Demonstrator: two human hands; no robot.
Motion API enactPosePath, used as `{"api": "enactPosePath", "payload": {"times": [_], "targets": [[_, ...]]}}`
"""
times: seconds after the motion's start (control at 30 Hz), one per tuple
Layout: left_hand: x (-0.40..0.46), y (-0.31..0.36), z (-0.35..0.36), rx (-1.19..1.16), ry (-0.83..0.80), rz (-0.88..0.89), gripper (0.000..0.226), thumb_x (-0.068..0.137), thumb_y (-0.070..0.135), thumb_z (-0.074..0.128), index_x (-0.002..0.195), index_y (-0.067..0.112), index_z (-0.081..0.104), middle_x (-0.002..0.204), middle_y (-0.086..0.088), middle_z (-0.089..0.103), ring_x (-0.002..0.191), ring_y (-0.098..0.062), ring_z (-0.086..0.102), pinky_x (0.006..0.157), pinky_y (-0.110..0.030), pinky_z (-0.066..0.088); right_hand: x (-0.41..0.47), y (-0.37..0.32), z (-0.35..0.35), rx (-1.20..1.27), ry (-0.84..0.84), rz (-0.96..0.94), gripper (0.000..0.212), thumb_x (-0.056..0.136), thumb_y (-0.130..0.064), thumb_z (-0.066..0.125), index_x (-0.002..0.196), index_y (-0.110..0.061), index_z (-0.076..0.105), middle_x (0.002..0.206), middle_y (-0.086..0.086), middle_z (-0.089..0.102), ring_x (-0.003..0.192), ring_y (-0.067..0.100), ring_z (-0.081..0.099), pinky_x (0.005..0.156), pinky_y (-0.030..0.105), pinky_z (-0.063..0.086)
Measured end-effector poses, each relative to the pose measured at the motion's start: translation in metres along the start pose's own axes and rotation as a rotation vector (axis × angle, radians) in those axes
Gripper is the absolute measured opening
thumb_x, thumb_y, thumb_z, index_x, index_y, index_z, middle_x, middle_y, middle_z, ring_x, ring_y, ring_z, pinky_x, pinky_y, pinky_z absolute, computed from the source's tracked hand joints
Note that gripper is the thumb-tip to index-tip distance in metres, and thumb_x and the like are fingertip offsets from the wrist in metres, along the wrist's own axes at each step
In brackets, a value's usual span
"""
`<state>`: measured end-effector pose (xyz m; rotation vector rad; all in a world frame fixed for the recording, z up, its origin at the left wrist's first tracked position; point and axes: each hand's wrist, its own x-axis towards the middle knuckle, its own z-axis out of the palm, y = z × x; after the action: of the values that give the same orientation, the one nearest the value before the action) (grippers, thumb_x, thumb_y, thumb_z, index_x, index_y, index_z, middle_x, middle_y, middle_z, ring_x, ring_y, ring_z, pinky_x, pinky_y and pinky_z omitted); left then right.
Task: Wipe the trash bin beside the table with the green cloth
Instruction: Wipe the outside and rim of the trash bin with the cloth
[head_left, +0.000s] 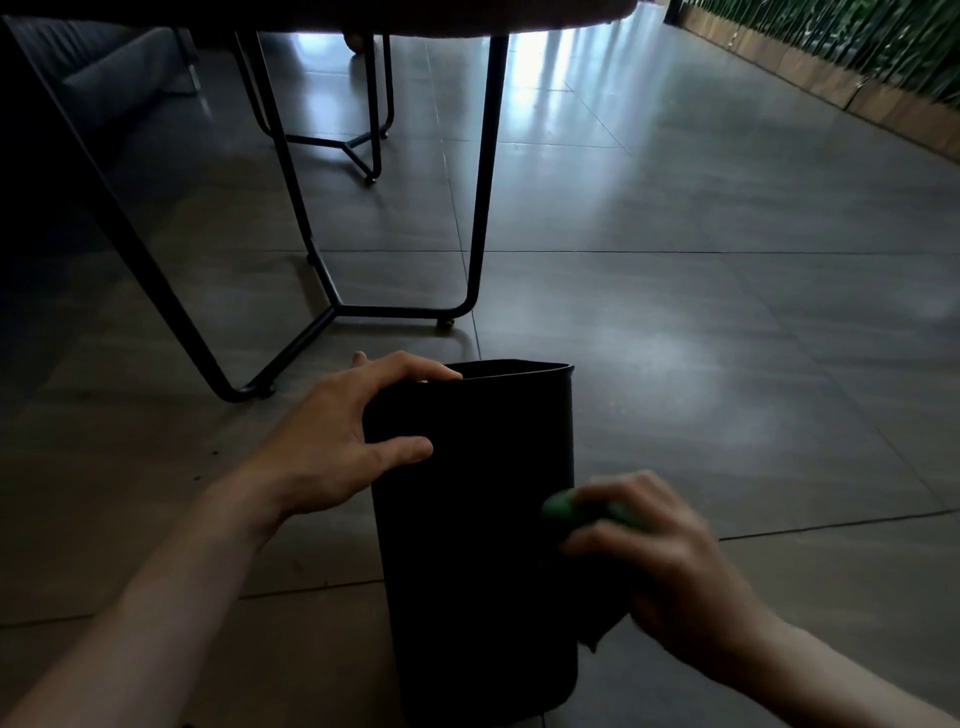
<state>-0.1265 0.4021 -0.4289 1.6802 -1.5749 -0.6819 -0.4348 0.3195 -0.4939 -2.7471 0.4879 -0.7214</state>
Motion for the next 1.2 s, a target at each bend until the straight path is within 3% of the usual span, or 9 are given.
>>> {"api": "enactPosePath", "payload": {"times": [0.07,0.2,0.33,0.47,0.6,0.77,0.93,1.07,1.2], "targets": [[-0.001,0.0,-0.001,0.008,-0.014,0.005,0.057,0.08,0.009,0.081,0.119,0.046,0.063,0.11,0.019,0.069,0.117,0.002,0.056,0.113,-0.024,0.032,0.013,0.004,-0.018,0.178,0.171,0.289,0.036,0.076,0.005,0.073,0.092,-0.027,0.075,0.109,0.005,0.069,0.099,0.019,0.07,0.085,0.026,0.056],[-0.007,-0.003,-0.007,0.032,-0.044,0.018,0.058,0.076,0.006,0.082,0.115,0.045,0.064,0.11,0.015,0.068,0.114,-0.003,0.058,0.106,-0.027,0.041,0.034,0.034,-0.063,0.767,0.43,0.934,0.038,0.096,0.007,0.051,0.11,-0.024,0.068,0.097,0.016,0.072,0.074,0.025,0.076,0.069,0.035,0.065],[-0.017,-0.012,-0.022,0.026,-0.072,-0.003,0.057,0.074,0.001,0.082,0.111,0.042,0.066,0.115,0.009,0.067,0.12,-0.004,0.057,0.104,-0.023,0.039,0.043,0.073,-0.083,1.315,0.513,1.123,0.033,0.097,-0.009,0.037,0.125,-0.013,0.054,0.102,0.012,0.06,0.083,0.025,0.063,0.084,0.065,0.06],[-0.029,-0.021,-0.034,0.033,-0.062,0.031,0.057,0.073,-0.007,0.081,0.103,0.039,0.066,0.123,0.015,0.065,0.128,0.003,0.051,0.103,-0.005,0.033,0.065,0.087,-0.06,1.263,0.319,1.27,0.029,0.095,-0.032,0.046,0.109,-0.008,0.055,0.092,0.016,0.059,0.073,0.03,0.063,0.058,0.038,0.054],[-0.04,-0.032,-0.043,0.052,-0.005,-0.023,0.052,0.079,0.0,0.08,0.103,0.043,0.064,0.14,0.032,0.047,0.137,0.013,0.039,0.108,-0.018,0.032,0.083,0.085,-0.018,0.991,0.094,1.35,0.056,0.09,-0.063,0.066,0.105,-0.01,0.063,0.083,0.011,0.065,0.064,0.025,0.061,0.055,0.034,0.048],[-0.049,-0.039,-0.045,-0.038,0.073,-0.202,0.039,0.089,0.029,0.07,0.117,0.052,0.058,0.15,0.021,0.039,0.141,-0.004,0.043,0.109,-0.041,0.044,0.092,0.069,0.01,0.94,-0.009,1.336,0.051,0.081,-0.049,0.083,0.109,-0.008,0.071,0.089,0.013,0.081,0.073,0.029,0.078,0.068,0.042,0.065],[-0.047,-0.041,-0.041,-0.279,0.107,-0.406,0.036,0.106,0.041,0.038,0.131,0.067,0.041,0.121,0.037,0.058,0.098,0.013,0.065,0.066,-0.008,0.052,0.094,0.053,0.025,0.999,-0.118,1.295,0.028,0.091,-0.021,0.077,0.114,-0.006,0.07,0.082,0.011,0.075,0.064,0.025,0.067,0.058,0.033,0.053],[-0.037,-0.053,-0.04,-0.477,0.26,-0.511,0.051,0.106,0.044,0.036,0.156,0.046,0.025,0.144,0.03,0.032,0.141,-0.007,0.036,0.121,-0.038,0.031,0.1,0.043,0.022,1.004,-0.061,1.305,0.008,0.096,-0.009,0.071,0.104,-0.007,0.071,0.071,0.009,0.073,0.054,0.02,0.066,0.044,0.027,0.051],[-0.038,-0.06,-0.032,-0.596,0.223,-0.591,0.062,0.099,0.058,0.044,0.156,0.05,0.02,0.153,0.027,0.037,0.138,-0.007,0.041,0.108,-0.04,0.042,0.105,0.026,0.011,0.913,0.009,1.297,0.008,0.097,-0.008,0.07,0.105,-0.009,0.067,0.082,0.016,0.07,0.057,0.024,0.063,0.044,0.025,0.05]]}}
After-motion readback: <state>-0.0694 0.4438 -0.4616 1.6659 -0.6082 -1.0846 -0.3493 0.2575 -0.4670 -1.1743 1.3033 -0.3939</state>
